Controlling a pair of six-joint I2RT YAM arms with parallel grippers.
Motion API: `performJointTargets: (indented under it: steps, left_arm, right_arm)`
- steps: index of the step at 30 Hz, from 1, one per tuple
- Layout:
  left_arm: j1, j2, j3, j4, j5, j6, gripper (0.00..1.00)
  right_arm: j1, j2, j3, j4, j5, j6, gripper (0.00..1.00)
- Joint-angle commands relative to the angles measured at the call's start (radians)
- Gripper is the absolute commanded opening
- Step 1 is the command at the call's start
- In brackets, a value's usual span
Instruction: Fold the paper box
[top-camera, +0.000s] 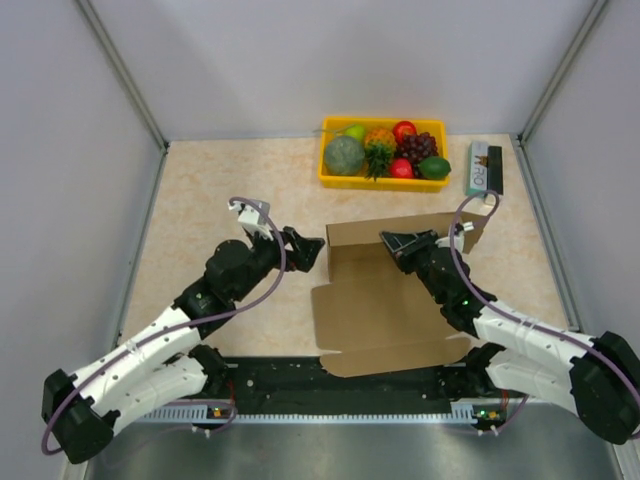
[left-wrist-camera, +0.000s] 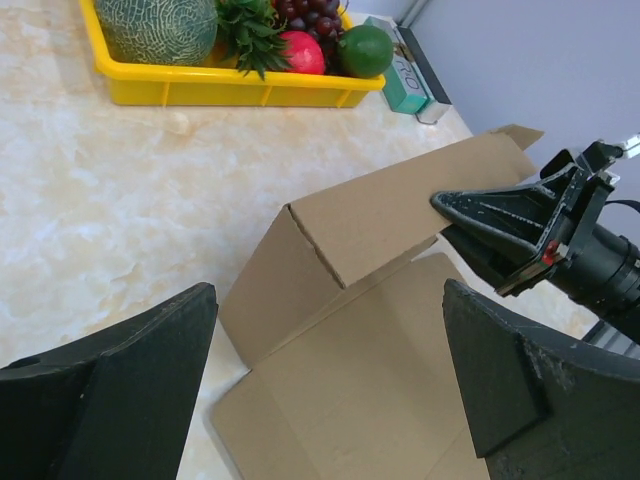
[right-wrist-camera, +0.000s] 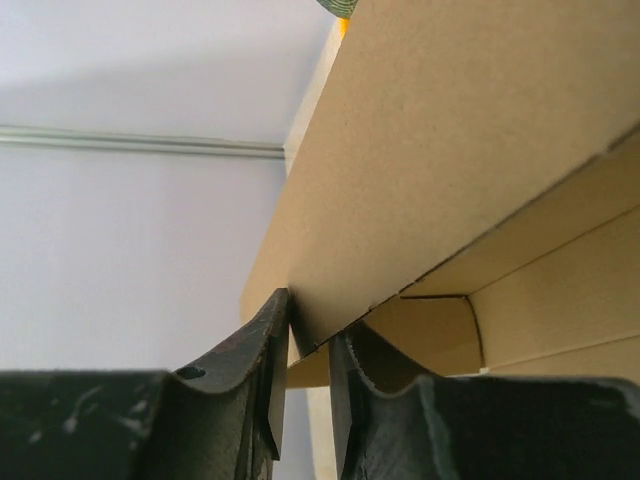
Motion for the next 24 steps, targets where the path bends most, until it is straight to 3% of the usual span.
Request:
performJointTargets:
  steps: [1, 4, 9, 18, 24]
  left_arm:
    - [0.075, 0.079, 0.108, -0.071, 0.119, -0.018, 0.98]
    - [0.121, 0.178, 0.179, -0.147, 0.192, -0.042, 0.98]
    - [0.134, 0.205, 0.156, -0.048, 0.256, -0.061, 0.98]
    - [0.169, 0.263, 0.162, -0.045, 0.335, -0.072, 0.98]
    - [0.169, 0.318, 0.161, -0.029, 0.352, -0.061, 0.98]
  right_arm:
    - [0.005, -0.017, 0.040, -0.131, -0.037, -0.145, 0.26]
    - [0.005, -0.023, 0.059, -0.153, -0.043, -0.178, 0.35]
    - [0.005, -0.037, 0.083, -0.163, -0.068, -0.242, 0.49]
    - [0.005, -0.080, 0.146, -0.237, -0.103, -0.385, 0.77]
    - [0.003, -0.129, 0.163, -0.303, -0.089, -0.440, 0.83]
